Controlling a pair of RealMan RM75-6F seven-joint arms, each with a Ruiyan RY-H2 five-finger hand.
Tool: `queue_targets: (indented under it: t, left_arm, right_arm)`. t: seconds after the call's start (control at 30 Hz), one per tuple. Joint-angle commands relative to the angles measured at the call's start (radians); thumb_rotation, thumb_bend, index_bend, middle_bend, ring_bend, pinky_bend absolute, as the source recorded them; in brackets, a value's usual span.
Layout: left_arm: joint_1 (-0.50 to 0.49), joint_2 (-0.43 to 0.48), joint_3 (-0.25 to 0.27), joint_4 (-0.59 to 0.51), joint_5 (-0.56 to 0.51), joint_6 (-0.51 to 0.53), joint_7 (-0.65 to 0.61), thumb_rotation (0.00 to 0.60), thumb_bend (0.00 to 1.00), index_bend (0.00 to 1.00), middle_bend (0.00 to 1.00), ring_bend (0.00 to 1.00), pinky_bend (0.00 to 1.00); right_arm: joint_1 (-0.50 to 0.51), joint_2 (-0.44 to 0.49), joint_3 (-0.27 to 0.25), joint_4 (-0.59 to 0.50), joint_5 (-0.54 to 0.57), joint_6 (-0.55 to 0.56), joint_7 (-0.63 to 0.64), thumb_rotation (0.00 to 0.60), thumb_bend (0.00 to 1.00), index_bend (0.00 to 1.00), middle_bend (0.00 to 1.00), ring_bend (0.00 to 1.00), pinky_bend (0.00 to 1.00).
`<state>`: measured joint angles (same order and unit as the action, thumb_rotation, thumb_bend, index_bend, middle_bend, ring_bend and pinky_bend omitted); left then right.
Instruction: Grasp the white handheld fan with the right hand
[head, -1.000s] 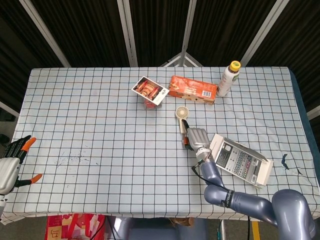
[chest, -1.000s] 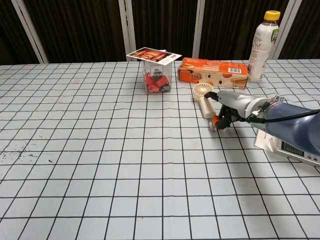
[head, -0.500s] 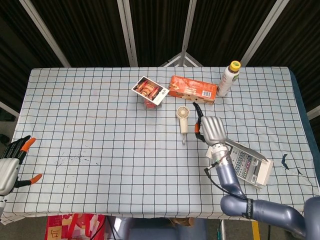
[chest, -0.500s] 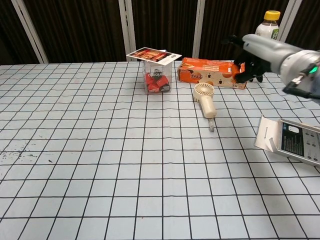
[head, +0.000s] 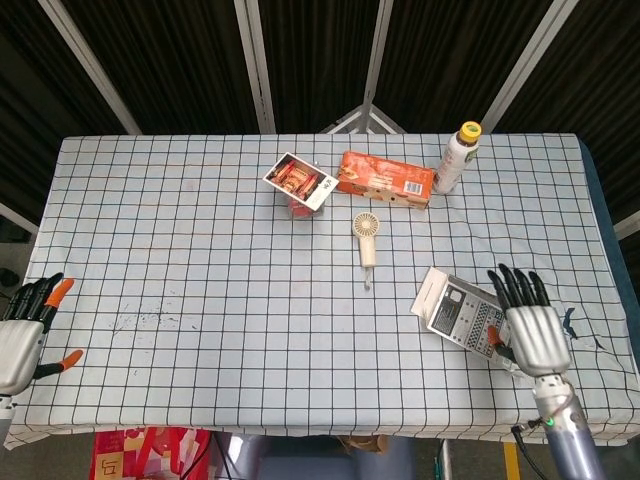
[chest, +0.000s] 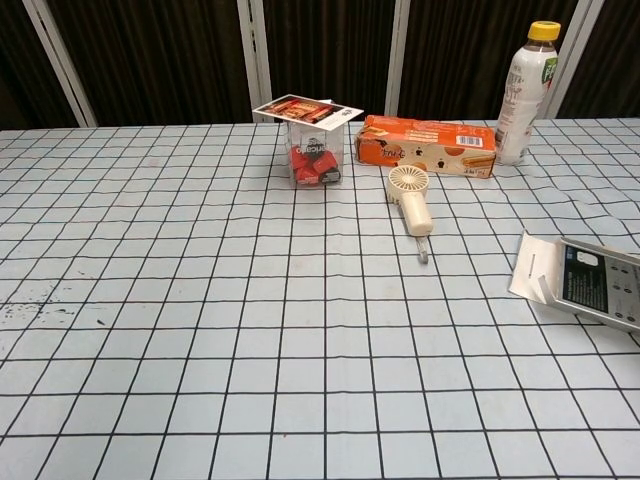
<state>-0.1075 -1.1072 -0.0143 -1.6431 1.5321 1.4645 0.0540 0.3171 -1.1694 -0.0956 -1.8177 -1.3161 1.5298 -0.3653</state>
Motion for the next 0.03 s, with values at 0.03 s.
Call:
queue_targets:
  t: [0.03]
  left_arm:
    - [0.007, -0.021, -0.011, 0.017, 0.005, 0.031, 0.024, 0.6, 0.05, 0.0, 0.0, 0.0, 0.0]
  right_arm:
    - [-0.107, 0.038, -0.086, 0.055, -0.116, 0.105, 0.039, 0.6, 0.39, 0.0, 0.0, 0.0, 0.0]
